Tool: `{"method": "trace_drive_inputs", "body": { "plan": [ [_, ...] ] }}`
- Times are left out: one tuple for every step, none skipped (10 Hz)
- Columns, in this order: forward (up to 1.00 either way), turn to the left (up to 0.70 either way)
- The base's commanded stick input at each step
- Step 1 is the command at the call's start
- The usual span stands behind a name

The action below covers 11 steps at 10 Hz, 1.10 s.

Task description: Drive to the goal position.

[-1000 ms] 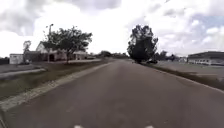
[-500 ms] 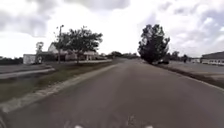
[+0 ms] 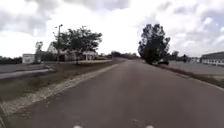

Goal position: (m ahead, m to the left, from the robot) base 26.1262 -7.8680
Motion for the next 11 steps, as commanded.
{"method": "trace_drive_inputs", "body": {
  "plan": [
    [0.7, 0.0],
    [0.7, -0.22],
    [0.7, -0.35],
    [0.7, -0.33],
    [0.7, -0.1],
    [0.7, 0.0],
    [0.7, 0.0],
    [0.7, 0.0],
    [0.7, 0.0],
    [0.7, 0.0],
    [0.7, 0.0]
  ]
}}
